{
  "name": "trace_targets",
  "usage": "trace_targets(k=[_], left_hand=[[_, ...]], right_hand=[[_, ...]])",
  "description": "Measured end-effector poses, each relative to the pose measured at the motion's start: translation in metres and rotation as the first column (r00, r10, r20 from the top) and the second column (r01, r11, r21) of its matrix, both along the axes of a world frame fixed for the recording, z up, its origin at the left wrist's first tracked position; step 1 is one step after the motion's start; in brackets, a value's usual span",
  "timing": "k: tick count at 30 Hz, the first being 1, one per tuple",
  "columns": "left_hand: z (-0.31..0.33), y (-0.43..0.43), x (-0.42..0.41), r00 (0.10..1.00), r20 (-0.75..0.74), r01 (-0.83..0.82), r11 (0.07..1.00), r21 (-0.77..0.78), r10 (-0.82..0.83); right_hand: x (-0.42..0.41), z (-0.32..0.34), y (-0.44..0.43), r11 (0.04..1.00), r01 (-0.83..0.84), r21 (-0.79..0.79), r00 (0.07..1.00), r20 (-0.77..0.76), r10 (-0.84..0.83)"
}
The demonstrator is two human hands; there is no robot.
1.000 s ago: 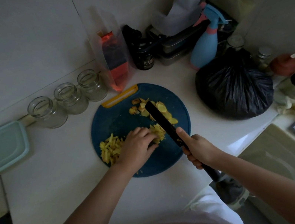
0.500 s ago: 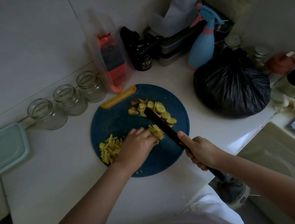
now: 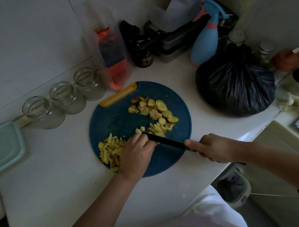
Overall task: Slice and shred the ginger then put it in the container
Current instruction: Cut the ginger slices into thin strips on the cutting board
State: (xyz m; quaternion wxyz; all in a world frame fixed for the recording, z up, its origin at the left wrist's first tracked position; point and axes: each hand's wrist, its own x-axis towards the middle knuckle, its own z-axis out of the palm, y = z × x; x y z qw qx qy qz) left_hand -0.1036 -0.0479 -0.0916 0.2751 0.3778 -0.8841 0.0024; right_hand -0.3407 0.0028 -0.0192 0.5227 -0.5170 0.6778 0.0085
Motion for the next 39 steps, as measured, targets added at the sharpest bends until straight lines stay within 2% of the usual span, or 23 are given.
trace_targets(k=[4,7,12,18,22,26,29,33,36,39], left_hand=[[-0.001,-0.002,-0.001,1.000,-0.022,0.013,1.000,0.008,-0.013],[-0.002,-0.005,0.000,0.999,-0.035,0.036,0.999,0.016,-0.036],[-0.005,-0.007,0.004,0.997,-0.049,0.056,0.998,0.009,-0.055],[-0.009,-0.009,0.005,0.996,-0.064,0.056,0.998,0.006,-0.056],[-0.010,-0.010,0.005,0.995,-0.091,0.043,0.999,0.020,-0.041],[-0.009,-0.006,0.004,0.992,-0.122,0.009,0.996,0.091,0.002],[-0.009,-0.003,0.002,0.993,-0.112,-0.002,0.989,0.151,0.019],[0.003,-0.005,0.008,0.978,-0.205,0.033,0.955,0.296,0.030],[0.024,-0.012,0.022,0.939,-0.269,-0.089,0.908,0.410,0.213],[0.036,-0.021,0.035,0.903,-0.206,-0.228,0.825,0.516,0.378]], right_hand=[[-0.004,-0.002,-0.007,0.999,-0.043,0.020,0.999,-0.011,0.043],[-0.004,-0.001,-0.011,0.987,-0.147,-0.063,0.986,-0.087,0.141],[0.001,-0.006,-0.007,0.971,-0.212,-0.115,0.965,-0.181,0.189],[0.006,-0.006,-0.012,0.976,-0.217,-0.031,0.959,-0.191,0.207],[0.012,-0.008,-0.014,0.974,-0.217,-0.064,0.965,-0.162,0.205],[-0.001,-0.009,-0.009,0.995,-0.091,-0.037,0.983,-0.164,0.083],[-0.012,-0.007,-0.004,0.992,0.105,0.074,0.993,-0.058,-0.101],[-0.013,-0.003,-0.002,0.975,0.142,0.171,0.978,0.126,-0.165],[-0.008,0.003,-0.003,0.970,0.162,0.182,0.952,0.228,-0.202],[0.000,0.005,-0.006,0.972,0.194,0.133,0.949,0.226,-0.221]])
